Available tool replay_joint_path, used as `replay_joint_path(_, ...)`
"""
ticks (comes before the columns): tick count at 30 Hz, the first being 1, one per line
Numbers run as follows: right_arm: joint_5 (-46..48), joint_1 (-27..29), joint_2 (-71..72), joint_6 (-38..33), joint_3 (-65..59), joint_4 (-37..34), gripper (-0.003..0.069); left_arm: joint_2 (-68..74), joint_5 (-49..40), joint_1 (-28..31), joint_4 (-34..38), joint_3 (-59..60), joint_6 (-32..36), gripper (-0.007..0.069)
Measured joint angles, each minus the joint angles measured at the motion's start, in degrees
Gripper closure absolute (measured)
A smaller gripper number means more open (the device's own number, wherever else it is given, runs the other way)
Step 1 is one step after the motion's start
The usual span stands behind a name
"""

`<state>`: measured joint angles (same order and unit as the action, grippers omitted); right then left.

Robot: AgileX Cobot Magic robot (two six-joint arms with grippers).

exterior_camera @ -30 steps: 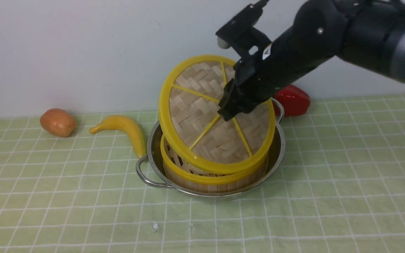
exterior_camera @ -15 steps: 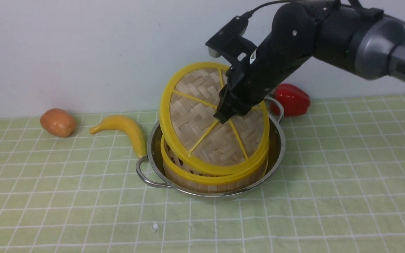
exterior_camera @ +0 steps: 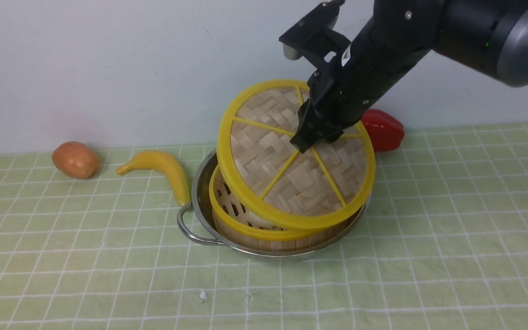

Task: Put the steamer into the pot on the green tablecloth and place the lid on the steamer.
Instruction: 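Place the bamboo steamer lid onto the steamer basket in the pot with the right gripper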

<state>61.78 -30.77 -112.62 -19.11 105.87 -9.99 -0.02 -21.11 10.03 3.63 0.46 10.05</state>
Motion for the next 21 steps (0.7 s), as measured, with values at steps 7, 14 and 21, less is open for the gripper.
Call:
replay_joint_path(7,-4.1,0.0,-3.4,-0.8,0.0,-1.5,0.0512,0.0,0.0,0.0,0.0,0.0,0.0,0.0382)
replay_joint_path(14,-7.9,0.0,-4.2,-0.9,0.0,-2.3,0.0512,0.0,0.0,0.0,0.0,0.0,0.0,0.0382)
replay_joint_path(21,-8.8,0.0,-4.7,-1.3,0.0,-3.1,0.0512,0.0,0.0,0.0,0.0,0.0,0.0,0.0382)
